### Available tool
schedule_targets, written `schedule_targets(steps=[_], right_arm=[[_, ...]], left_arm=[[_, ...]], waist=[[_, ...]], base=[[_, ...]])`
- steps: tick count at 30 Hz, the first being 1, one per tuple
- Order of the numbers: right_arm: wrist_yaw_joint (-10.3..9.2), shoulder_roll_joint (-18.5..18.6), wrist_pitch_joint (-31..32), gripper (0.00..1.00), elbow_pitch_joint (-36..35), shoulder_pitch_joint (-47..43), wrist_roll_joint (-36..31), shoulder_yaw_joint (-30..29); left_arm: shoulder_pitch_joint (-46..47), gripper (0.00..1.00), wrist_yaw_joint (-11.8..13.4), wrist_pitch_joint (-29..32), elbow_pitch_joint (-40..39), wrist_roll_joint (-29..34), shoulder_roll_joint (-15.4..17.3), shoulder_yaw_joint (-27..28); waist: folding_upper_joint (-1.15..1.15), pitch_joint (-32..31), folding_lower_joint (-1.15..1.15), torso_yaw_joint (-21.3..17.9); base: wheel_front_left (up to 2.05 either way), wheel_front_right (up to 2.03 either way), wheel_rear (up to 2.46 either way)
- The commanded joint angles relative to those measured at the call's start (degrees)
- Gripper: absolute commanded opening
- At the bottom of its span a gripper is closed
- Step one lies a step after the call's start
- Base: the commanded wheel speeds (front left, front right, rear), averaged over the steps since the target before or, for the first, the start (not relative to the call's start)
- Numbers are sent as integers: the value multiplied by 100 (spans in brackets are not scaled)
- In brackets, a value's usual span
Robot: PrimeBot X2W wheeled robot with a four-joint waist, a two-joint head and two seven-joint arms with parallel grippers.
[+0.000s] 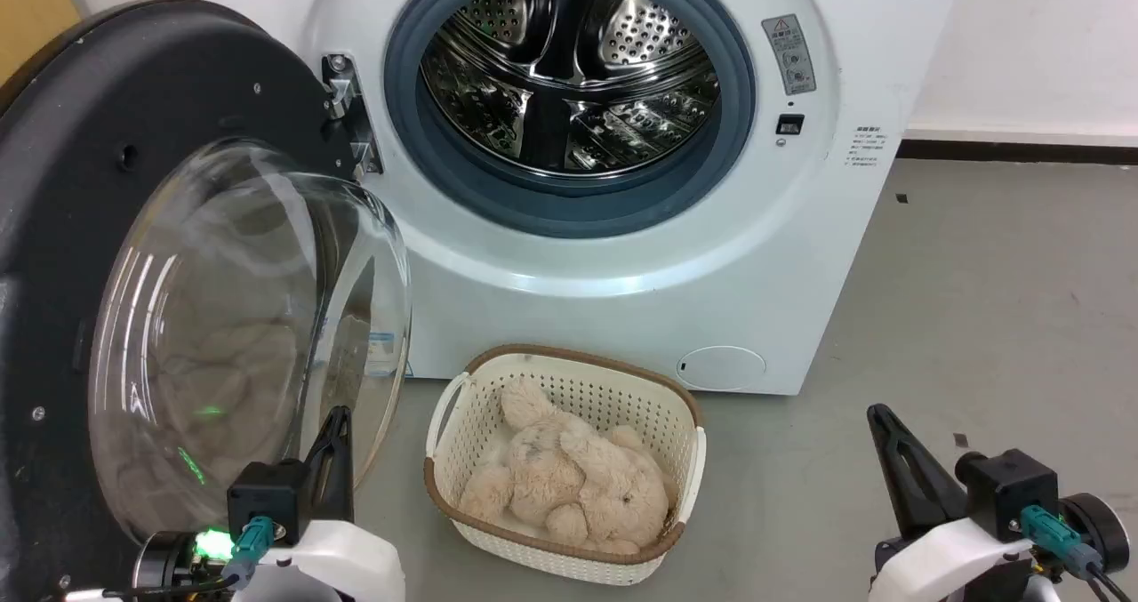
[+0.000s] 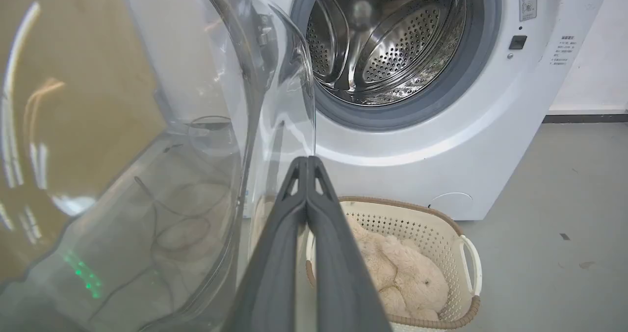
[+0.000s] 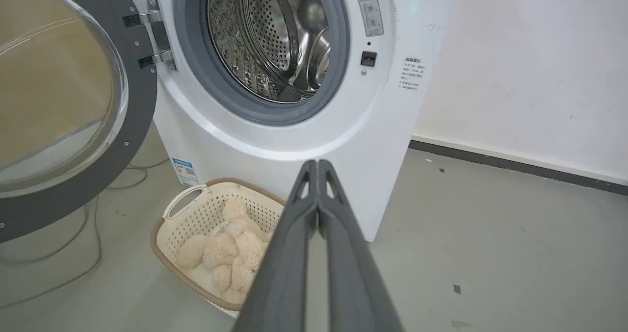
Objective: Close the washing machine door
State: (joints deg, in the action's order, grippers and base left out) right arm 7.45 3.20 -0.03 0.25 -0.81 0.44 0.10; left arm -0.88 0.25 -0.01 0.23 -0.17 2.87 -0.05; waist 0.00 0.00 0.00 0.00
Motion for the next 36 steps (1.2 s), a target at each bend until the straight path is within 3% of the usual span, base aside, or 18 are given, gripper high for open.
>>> schedule_targets(steps=[1,23,24,35,36], right_arm=[[3,-33,3,0,-25,81,-44,-10],[3,-33,3,0,-25,81,-44,-10],[0,0,-2,100,-1,0,1,1],[-1,-1,-95,100,10,20,81,-68],[-1,-1,-107,100,9,23,91,-78]], left_arm=[[88,0,-25,1,-23,17,0,5],[88,0,-25,1,-23,17,0,5],[0,100,1,-1,0,0,0,1],[18,100,125,-95,-9,-17,0,-49],[22,33,140,-107,-12,-17,0,-55]], waist=[[0,0,0,0],[0,0,0,0],[0,0,0,0],[0,17,0,4],[0,19,0,5]], base=[[0,0,0],[0,0,0],[0,0,0],[0,0,0],[0,0,0]])
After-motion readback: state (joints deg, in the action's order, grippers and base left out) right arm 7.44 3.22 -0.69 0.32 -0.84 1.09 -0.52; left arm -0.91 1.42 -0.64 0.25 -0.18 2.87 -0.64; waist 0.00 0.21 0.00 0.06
